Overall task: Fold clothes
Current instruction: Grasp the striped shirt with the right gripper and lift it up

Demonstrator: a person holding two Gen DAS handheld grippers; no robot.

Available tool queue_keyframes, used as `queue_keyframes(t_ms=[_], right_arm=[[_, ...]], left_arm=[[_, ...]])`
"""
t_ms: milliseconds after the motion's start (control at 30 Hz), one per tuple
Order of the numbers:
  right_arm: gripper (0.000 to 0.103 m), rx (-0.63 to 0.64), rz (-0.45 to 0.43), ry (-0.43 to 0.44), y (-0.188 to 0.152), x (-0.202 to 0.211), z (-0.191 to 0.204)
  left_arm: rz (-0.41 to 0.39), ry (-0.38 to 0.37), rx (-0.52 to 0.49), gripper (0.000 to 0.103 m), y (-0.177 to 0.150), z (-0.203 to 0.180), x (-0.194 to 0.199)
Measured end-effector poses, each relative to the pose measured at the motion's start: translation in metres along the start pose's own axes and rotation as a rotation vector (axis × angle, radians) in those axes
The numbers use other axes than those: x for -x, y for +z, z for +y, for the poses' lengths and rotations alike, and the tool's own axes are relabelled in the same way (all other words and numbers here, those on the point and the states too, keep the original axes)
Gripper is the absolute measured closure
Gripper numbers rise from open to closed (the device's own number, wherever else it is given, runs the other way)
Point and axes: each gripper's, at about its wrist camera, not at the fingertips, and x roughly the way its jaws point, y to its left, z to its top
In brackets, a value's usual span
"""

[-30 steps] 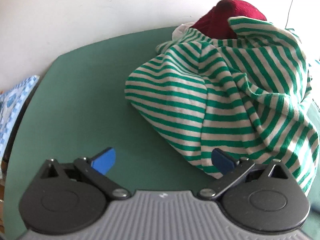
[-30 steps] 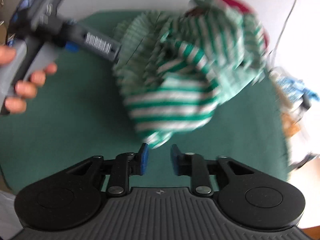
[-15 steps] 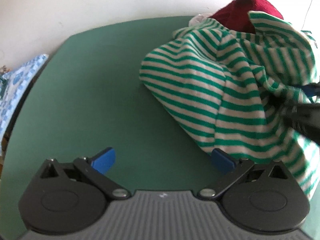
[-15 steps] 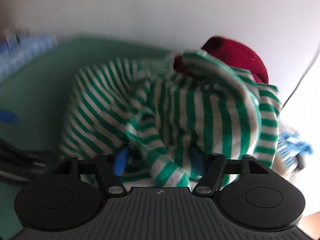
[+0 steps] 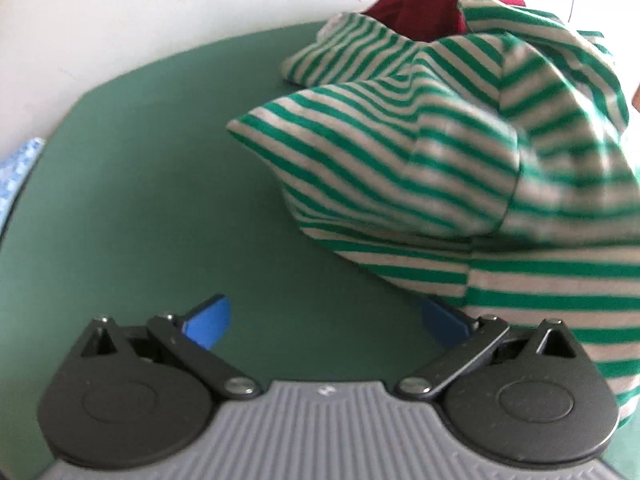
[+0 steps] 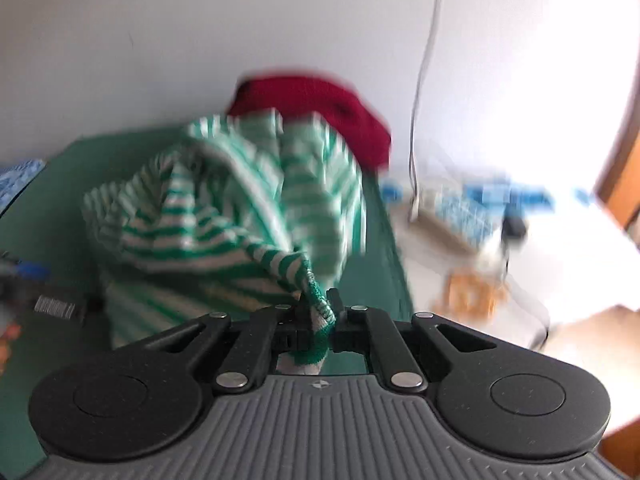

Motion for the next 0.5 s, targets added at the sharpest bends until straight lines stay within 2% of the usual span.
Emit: queue_keyframes(t_ms=[100, 167, 233, 300, 333, 367, 433, 500], right_arm=[[0.098, 0.024, 0.126, 0.116, -0.026, 0.003, 0.010], [0.098, 0.108, 0.180, 0.183, -0.040, 0.007, 0.028], [0.097, 0.182, 0.199, 0.200, -0.046, 0.012, 0.040], [0.081, 0.195, 0.158, 0.174, -0.041, 0.017, 0.043], [0.059, 0.178, 0.141, 0.161, -0.037, 0.017, 0.041], [0.042, 0.157, 0.125, 0.152, -0.031, 0.014, 0.042], [0.031, 0.133, 0.093, 0.156, -0.025, 0.013, 0.042], [0.030, 0.132, 0.090, 0.172, -0.023, 0.012, 0.044]], left_arm=[[-0.011, -0.020, -0.020, 0.002, -0.001, -0.004, -0.001], [-0.023, -0.021, -0.053, 0.007, -0.001, -0.008, 0.000], [-0.072, 0.004, -0.114, 0.008, 0.000, -0.009, 0.007], [-0.123, 0.029, -0.176, 0.004, 0.002, -0.009, 0.015], [-0.169, 0.050, -0.219, 0.001, 0.003, -0.007, 0.020], [-0.220, 0.066, -0.278, 0.001, 0.004, -0.003, 0.026], [-0.274, 0.061, -0.383, 0.001, 0.009, 0.006, 0.030], [-0.308, 0.061, -0.431, 0.001, 0.020, 0.022, 0.026]])
